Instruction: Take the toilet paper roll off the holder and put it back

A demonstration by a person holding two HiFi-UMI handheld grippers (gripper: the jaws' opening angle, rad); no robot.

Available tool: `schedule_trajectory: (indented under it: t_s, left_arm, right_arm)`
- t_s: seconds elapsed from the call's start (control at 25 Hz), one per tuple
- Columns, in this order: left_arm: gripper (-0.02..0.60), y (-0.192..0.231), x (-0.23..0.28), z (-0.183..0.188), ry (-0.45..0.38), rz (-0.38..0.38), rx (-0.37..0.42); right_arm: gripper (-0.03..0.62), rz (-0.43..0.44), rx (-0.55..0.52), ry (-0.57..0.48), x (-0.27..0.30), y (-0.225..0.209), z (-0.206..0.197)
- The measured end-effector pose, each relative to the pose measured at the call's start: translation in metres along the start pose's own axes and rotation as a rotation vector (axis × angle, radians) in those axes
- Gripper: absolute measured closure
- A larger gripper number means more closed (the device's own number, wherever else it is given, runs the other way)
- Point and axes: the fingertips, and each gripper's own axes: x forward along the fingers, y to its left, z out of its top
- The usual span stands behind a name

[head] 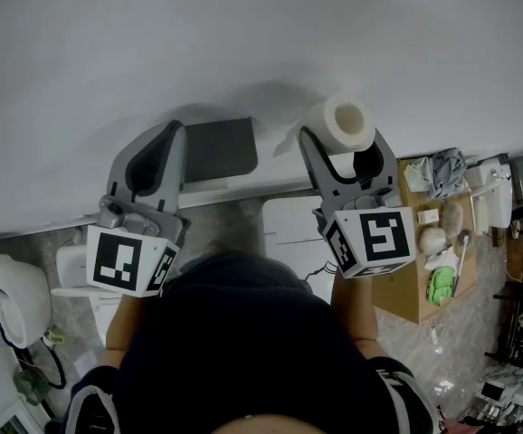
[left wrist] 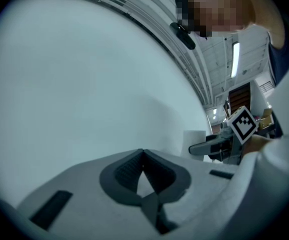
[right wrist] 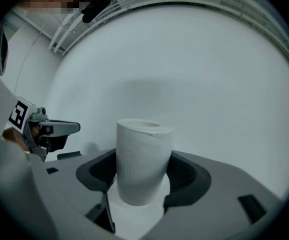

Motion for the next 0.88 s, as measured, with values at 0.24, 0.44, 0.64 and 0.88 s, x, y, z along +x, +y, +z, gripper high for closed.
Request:
schedule_trajectory:
  t_s: [0.24, 0.44, 0.64, 0.88]
  left_arm:
    - [0.580, -0.0003, -0.0008, 0.0018, 0.002, -0.002, 0.007]
    - [0.580, 0.0004, -0.0020, 0.0026, 0.005, -0.001, 0.010]
    - [0.580, 0.0001, -0.0016, 0.0019, 0.003, 0.000, 0.008]
    - [0.580, -0.0006, -0.0022, 0.0019, 0.001, -0.001, 0.009]
  right_arm:
    - [0.284, 0.001, 0.000, 0.005, -0.0001, 0.0003, -0.0005]
    - [0.284, 0.002, -0.003, 0.002, 0.0000, 0.0007, 0.0024]
    - [0.284, 0.005, -0.007, 0.001, 0.0004, 0.0005, 0.0022]
    - [0.284, 0.005, -0.011, 0.001, -0.0006, 0.0006, 0.0029]
